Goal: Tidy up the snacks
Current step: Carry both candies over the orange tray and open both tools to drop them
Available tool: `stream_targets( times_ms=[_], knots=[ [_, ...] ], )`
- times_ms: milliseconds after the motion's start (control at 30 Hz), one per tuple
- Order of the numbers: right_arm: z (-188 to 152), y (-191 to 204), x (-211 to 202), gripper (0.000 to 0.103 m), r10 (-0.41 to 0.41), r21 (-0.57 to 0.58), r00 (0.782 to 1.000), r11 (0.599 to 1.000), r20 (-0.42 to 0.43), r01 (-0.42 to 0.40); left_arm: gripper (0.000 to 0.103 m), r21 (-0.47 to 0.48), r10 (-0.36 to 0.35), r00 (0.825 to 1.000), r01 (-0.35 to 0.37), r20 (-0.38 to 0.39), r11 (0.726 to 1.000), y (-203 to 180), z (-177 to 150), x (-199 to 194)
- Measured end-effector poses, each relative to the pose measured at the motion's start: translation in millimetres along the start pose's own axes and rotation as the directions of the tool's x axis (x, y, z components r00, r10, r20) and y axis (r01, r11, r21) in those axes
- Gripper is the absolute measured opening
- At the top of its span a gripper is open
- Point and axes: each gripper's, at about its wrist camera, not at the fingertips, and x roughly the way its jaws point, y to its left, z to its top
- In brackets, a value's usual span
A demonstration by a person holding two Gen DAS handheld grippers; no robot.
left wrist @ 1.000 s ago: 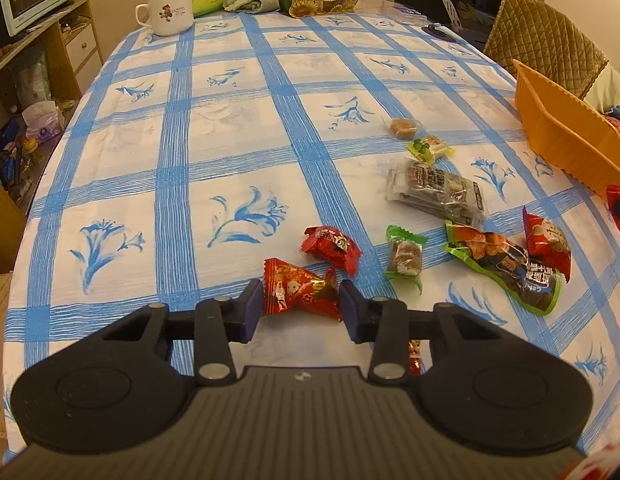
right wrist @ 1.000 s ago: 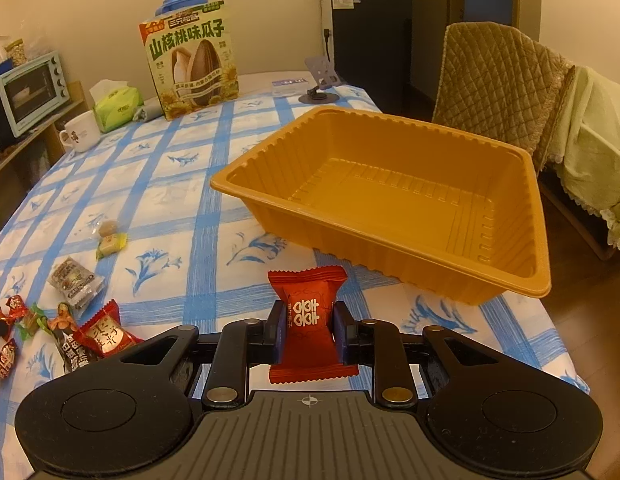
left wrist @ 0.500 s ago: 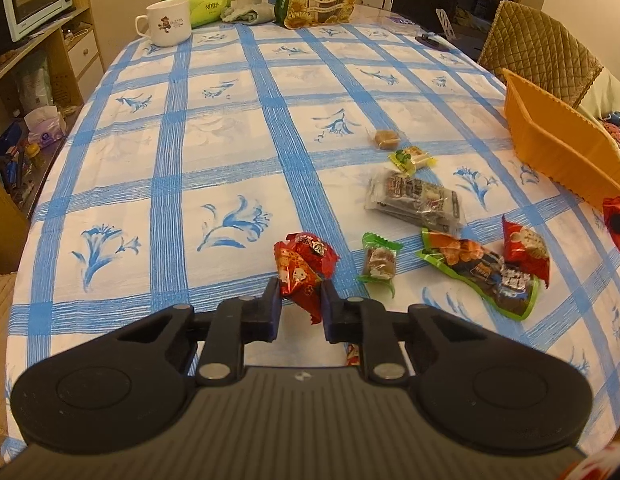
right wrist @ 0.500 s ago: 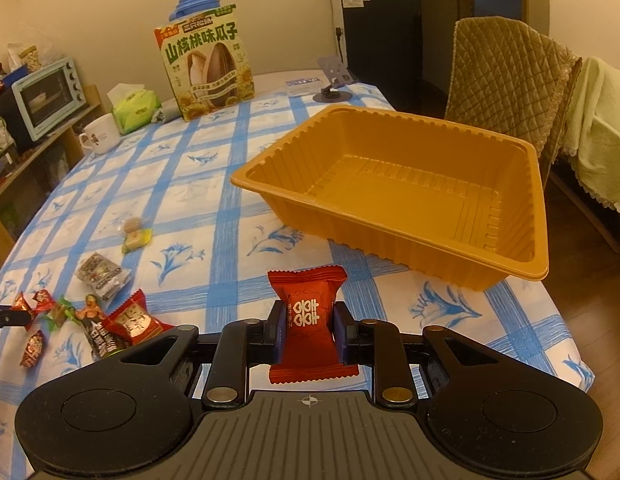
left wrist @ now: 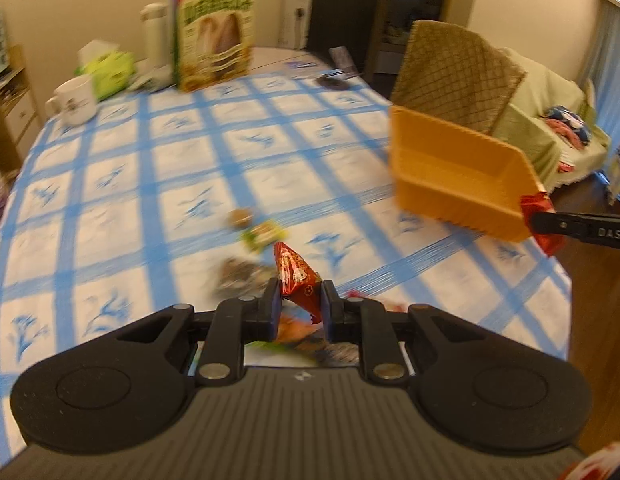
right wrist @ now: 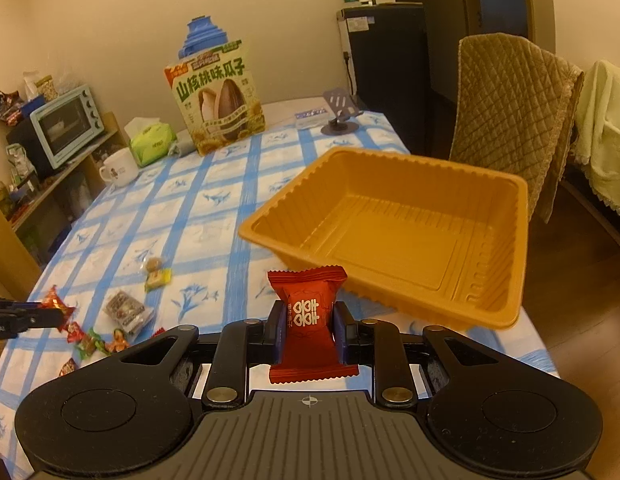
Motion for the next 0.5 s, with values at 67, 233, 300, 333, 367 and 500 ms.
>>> stream_targets(
  times_ms=[67, 233, 300, 333, 367, 500],
  knots=[
    [7, -7, -3, 0.025, -0.005, 0.005, 1.000, 1.000, 0.009, 0.005, 0.018, 0.029, -0.034, 0.999, 0.034, 0.012, 0.999, -23, 13, 10],
    [22, -27, -2, 0.025, -0.022, 0.023, 1.000, 1.000, 0.022, 0.021, 0.018, 0.084, -0.098, 0.995, 0.096, 0.027, 0.992, -73, 45, 42],
    [31, -38, 2, 0.025, -0.021, 0.040, 1.000, 0.999, 0.022, 0.020, 0.018, 0.101, -0.116, 0.993, 0.113, 0.028, 0.988, -91, 58, 57],
    [35, -46, 6, 0.025, -0.021, 0.051, 1.000, 0.999, 0.016, 0.021, 0.018, 0.109, -0.122, 0.992, 0.118, 0.026, 0.987, -99, 65, 65],
    [39, -53, 9, 0.025, -0.020, 0.058, 1.000, 0.998, 0.014, 0.019, 0.018, 0.117, -0.127, 0.992, 0.123, 0.026, 0.986, -106, 70, 72],
    [48, -75, 24, 0.025, -0.027, 0.063, 1.000, 0.998, -0.005, 0.027, 0.018, 0.142, -0.135, 0.991, 0.131, 0.015, 0.981, -132, 91, 101]
  ],
)
